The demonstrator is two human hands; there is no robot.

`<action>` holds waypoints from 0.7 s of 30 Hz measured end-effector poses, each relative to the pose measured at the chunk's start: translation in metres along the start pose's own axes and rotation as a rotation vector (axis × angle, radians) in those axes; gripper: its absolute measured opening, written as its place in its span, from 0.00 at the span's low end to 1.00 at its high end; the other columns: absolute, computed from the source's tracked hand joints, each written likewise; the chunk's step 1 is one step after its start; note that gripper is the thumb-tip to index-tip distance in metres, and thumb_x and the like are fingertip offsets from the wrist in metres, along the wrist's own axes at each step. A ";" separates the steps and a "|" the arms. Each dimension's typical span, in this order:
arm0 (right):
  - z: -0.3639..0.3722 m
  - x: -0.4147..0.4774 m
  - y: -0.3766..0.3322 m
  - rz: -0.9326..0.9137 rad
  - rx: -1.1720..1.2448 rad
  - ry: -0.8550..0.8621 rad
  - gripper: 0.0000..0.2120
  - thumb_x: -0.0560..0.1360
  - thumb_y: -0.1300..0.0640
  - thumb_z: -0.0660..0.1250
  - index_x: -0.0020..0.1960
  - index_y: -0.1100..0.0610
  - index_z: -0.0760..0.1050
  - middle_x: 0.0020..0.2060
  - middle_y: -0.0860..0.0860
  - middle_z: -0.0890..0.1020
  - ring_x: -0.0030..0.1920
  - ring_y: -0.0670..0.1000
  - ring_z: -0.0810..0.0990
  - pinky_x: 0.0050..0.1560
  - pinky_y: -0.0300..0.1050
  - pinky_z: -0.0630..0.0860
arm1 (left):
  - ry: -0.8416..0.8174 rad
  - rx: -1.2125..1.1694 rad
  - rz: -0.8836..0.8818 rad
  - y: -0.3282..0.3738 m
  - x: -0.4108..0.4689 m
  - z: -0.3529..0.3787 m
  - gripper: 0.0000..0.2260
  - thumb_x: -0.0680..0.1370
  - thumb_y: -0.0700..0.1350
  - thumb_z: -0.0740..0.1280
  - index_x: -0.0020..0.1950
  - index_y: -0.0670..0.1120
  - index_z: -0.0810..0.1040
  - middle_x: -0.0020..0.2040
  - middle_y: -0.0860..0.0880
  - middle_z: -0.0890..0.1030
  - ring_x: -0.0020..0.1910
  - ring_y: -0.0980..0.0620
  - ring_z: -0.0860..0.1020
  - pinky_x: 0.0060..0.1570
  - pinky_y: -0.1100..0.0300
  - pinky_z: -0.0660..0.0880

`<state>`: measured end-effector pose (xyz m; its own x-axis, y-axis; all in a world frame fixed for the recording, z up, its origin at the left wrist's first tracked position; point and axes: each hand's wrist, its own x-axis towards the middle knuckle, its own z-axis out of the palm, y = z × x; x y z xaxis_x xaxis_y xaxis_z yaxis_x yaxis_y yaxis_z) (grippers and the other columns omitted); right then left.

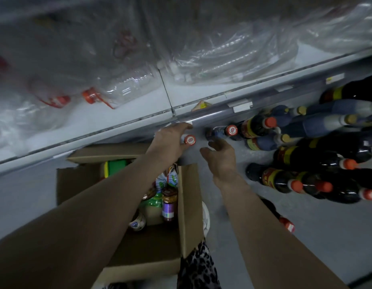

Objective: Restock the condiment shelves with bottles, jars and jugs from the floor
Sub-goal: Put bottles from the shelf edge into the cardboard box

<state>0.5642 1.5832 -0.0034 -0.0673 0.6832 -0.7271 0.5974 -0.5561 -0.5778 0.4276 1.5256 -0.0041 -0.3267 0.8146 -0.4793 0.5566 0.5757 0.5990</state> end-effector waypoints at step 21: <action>-0.062 -0.417 -0.213 -0.724 -0.656 -0.425 0.19 0.76 0.62 0.71 0.67 0.53 0.77 0.59 0.51 0.81 0.53 0.49 0.80 0.56 0.40 0.74 | 0.352 0.105 -0.130 0.109 -0.407 -0.271 0.21 0.77 0.47 0.71 0.69 0.50 0.74 0.66 0.48 0.77 0.62 0.46 0.77 0.62 0.52 0.73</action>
<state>0.5142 1.4459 0.4461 -0.7765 0.4576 -0.4331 0.6086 0.3668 -0.7036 0.4144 1.2764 0.4299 -0.6316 0.7203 -0.2870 0.5625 0.6804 0.4697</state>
